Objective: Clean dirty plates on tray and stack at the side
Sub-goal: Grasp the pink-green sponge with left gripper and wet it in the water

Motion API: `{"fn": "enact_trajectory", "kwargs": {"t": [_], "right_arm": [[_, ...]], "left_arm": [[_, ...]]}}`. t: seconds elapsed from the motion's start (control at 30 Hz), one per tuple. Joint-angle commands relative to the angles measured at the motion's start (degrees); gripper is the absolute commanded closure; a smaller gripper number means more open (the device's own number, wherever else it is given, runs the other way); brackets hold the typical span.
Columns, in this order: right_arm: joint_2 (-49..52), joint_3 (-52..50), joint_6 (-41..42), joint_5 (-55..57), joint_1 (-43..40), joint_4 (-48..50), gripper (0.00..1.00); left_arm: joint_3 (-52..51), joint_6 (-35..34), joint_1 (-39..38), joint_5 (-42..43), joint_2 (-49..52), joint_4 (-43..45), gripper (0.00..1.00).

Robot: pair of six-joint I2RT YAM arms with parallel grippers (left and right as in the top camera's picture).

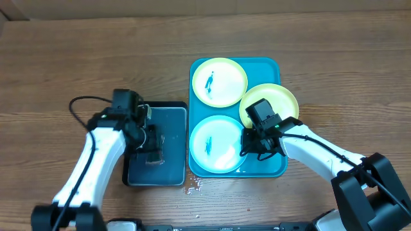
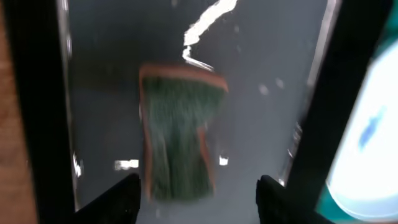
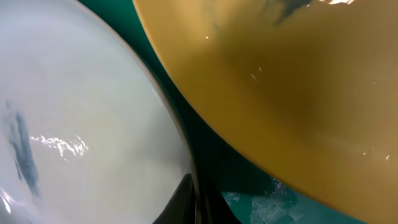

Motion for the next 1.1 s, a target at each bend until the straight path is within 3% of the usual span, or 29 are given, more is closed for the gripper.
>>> {"fn": "enact_trajectory", "kwargs": {"t": [0.0, 0.2, 0.27, 0.3, 0.53, 0.63, 0.73, 0.8, 0.87, 0.93, 1.03, 1.07], "right_arm": [[1.4, -0.5, -0.1, 1.4, -0.2, -0.9, 0.96], [1.5, -0.5, -0.1, 1.5, -0.2, -0.9, 0.96], [1.5, -0.5, -0.1, 1.5, -0.2, -0.9, 0.96], [1.5, -0.5, -0.1, 1.5, -0.2, -1.0, 0.96], [1.5, -0.5, -0.1, 1.4, -0.2, -1.0, 0.96], [1.5, -0.5, -0.1, 1.4, -0.2, -1.0, 0.96], [1.5, -0.5, -0.1, 1.4, -0.2, -1.0, 0.96], [1.5, -0.5, 0.0, 1.4, -0.2, -1.0, 0.96], [1.5, -0.5, 0.0, 1.4, -0.2, -1.0, 0.96], [1.5, -0.5, 0.0, 1.4, -0.2, -0.9, 0.96], [1.5, -0.5, 0.0, 1.4, -0.2, -1.0, 0.96], [1.5, -0.5, 0.0, 1.4, -0.2, -1.0, 0.96]], "left_arm": [[-0.3, -3.1, -3.5, -3.6, 6.0, 2.8, 0.43], [-0.3, -6.4, -6.8, -8.6, 14.7, 4.9, 0.70], [-0.3, -6.6, -6.8, -8.5, 16.7, 4.9, 0.95], [-0.3, -6.7, -6.8, -8.1, 17.4, 4.7, 0.96], [4.5, -8.8, -6.7, -7.9, 15.0, -1.0, 0.96], [7.7, -8.6, -6.7, -7.9, 11.9, -5.0, 0.67], [8.1, -8.3, -6.7, -7.9, 10.0, -7.2, 0.55], [7.8, -7.8, -6.7, -7.8, 9.9, -9.3, 0.43], [6.9, -7.3, -6.8, -8.0, 10.0, -9.0, 0.45], [4.9, -7.4, -6.8, -8.2, 10.3, -7.2, 0.58], [1.0, -7.7, -6.8, -8.0, 11.2, -3.0, 0.67], [-1.9, -7.7, -6.8, -7.0, 11.9, -0.3, 0.81]]}}
